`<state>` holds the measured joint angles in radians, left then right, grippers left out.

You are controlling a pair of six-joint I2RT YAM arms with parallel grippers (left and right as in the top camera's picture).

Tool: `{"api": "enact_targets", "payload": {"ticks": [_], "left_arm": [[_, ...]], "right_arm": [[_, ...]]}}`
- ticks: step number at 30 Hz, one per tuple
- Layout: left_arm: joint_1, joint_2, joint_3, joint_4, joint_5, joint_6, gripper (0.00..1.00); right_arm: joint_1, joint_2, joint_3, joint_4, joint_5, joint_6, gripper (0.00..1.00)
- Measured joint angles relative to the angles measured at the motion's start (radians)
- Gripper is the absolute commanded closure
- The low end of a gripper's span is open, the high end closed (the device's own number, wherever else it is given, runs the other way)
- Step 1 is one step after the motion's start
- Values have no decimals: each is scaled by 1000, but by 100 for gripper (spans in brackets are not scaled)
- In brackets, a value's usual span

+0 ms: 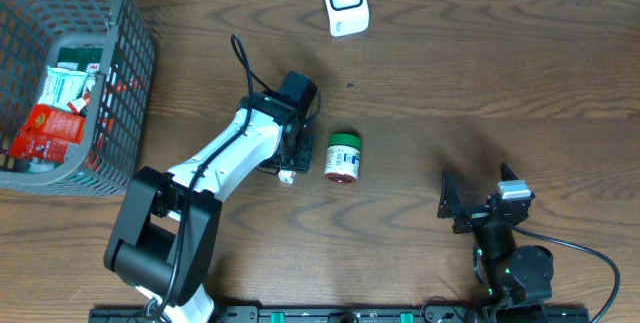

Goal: Scan the item barcode
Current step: 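Lower the tissue pack and stand it upright left of the jar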

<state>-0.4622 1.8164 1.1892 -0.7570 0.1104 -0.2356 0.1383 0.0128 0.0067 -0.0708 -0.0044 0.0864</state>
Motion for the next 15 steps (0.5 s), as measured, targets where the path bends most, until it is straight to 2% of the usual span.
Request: {"api": "enact_targets", "payload": {"ticks": [2, 6, 9, 12, 15], "left_arm": [[0, 0, 0, 1, 0, -1, 75], [0, 0, 0, 2, 0, 1, 74], [0, 0, 0, 2, 0, -2, 48], [0, 0, 0, 2, 0, -1, 42], [0, 0, 0, 2, 0, 0, 42]], "right_arm": [[0, 0, 0, 0, 0, 0, 1], [0, 0, 0, 0, 0, 0, 1], [0, 0, 0, 0, 0, 0, 1], [0, 0, 0, 0, 0, 0, 1], [0, 0, 0, 0, 0, 0, 1]]}}
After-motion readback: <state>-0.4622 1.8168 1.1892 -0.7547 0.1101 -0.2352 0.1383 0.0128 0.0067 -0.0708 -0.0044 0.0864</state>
